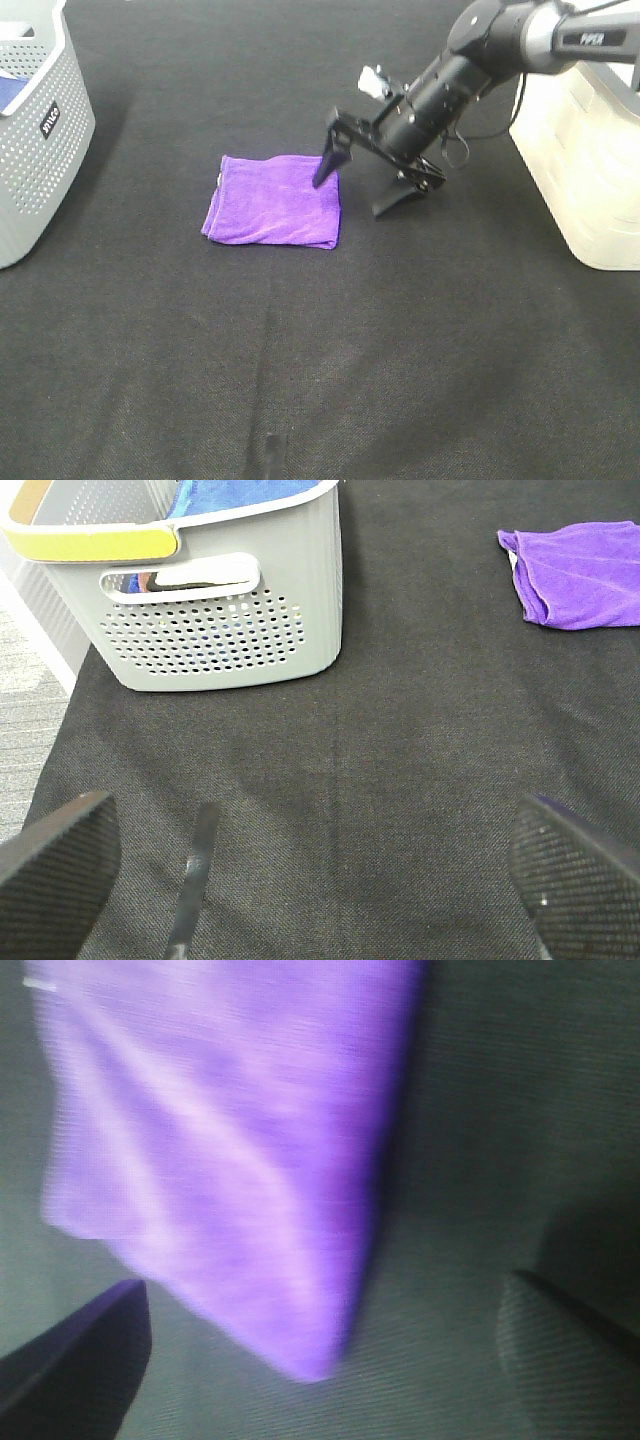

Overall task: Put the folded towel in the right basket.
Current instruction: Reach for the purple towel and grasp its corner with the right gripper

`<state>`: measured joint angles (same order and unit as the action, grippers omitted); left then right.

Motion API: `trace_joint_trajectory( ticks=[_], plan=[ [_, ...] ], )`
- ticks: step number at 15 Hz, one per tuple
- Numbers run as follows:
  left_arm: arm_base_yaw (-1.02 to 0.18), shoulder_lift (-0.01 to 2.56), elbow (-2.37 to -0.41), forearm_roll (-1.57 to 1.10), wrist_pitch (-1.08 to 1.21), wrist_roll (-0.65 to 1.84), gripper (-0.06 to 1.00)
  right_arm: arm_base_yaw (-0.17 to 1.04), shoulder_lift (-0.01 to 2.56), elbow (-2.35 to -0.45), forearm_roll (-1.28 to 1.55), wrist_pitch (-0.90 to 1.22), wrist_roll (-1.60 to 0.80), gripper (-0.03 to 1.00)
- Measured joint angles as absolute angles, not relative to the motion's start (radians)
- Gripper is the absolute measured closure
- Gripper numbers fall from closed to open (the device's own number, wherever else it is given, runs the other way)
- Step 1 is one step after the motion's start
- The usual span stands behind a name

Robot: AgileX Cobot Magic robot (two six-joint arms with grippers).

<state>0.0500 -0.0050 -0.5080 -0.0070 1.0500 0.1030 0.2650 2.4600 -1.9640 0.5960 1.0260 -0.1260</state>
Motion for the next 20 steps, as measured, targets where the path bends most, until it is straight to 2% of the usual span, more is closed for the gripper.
trace_joint_trajectory(
  ticks=[4, 15, 20],
  plan=[
    [0.05, -0.005, -0.508, -0.007, 1.05, 0.103, -0.05, 0.241, 2.468, -1.969, 0.528, 0.972, -0.093, 0.13],
    [0.05, -0.005, -0.508, 0.0, 1.05, 0.103, -0.05, 0.228, 2.511, -1.981, 0.676, 0.927, -0.098, 0.16],
    [0.05, -0.005, -0.508, 0.0, 1.05, 0.103, -0.05, 0.317, 2.564, -2.006, 0.831, 0.83, -0.135, 0.19]
  ],
)
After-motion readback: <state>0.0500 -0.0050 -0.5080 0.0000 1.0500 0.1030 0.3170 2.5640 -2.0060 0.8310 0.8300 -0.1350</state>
